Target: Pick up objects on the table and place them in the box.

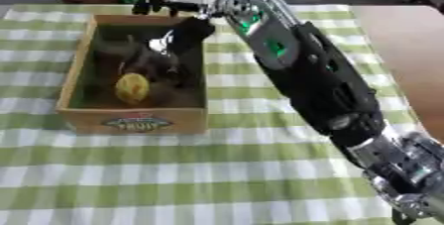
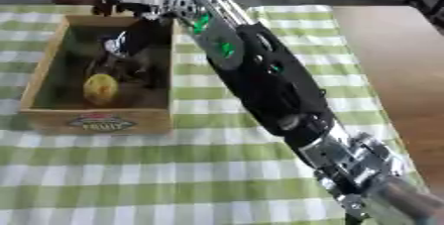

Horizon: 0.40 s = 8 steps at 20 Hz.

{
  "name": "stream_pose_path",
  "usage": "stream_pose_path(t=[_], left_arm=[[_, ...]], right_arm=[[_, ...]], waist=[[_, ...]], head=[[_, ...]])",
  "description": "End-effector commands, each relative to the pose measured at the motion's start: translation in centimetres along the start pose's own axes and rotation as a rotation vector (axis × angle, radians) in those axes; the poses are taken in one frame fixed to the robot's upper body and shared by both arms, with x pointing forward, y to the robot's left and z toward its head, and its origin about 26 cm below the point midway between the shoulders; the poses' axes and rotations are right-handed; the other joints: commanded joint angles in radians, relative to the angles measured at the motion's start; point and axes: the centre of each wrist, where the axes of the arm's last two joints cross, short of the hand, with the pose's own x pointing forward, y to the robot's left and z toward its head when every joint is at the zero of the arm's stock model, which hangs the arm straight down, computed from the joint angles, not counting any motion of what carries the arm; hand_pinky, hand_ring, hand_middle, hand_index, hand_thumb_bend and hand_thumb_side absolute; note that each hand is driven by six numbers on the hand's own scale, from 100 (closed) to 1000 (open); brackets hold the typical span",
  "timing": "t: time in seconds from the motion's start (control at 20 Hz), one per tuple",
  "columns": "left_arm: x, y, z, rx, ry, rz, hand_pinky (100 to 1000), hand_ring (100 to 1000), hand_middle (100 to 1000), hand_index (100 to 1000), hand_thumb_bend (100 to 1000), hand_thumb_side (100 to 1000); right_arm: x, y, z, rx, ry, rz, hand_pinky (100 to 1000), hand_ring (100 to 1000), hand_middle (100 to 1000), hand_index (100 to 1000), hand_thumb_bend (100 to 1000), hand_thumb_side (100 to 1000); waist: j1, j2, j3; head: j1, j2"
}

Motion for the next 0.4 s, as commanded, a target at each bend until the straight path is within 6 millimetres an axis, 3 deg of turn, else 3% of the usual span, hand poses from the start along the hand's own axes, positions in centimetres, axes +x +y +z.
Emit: stream_pose_path(t=[0.05, 0.2, 0.3, 0.4], left_arm=[[0.5, 0.6, -0.3, 0.011, -0.022, -0.027, 470, 568, 622, 737, 100, 849], [0.6, 0.5, -0.4, 0.011, -0.025, -0.028, 470, 568, 622, 737, 100, 849], [0.6, 0.7, -0.3, 0.021, -0.028, -0.033, 469, 567, 622, 738, 100, 845], [0.6, 0.8, -0.3, 0.030, -0.029, -0.037, 469, 567, 622, 739, 100, 845]], right_arm=[[-0.5, -2.3, 2.9, -0.108, 0.022, -0.017, 755, 855, 767, 868, 100, 369], [-1.3, -3.8, 5.9, -0.224, 0.044, -0.048, 755, 855, 767, 868, 100, 369], [-1.7, -4.1, 7.8, -0.287, 0.063, -0.075, 710, 780, 714, 833, 100, 304], [-2.3, -4.1, 9.9, -0.356, 0.079, -0.108, 709, 775, 716, 836, 100, 305]], waist=[[0.012, -0.020, -0.017], [0.010, -0.018, -0.013], [0.020, -0.014, -0.027], [0.027, -0.013, -0.033]], head=[[0.035, -0.007], [0.036, -0.009], [0.064, -0.017], [0.080, -0.017]])
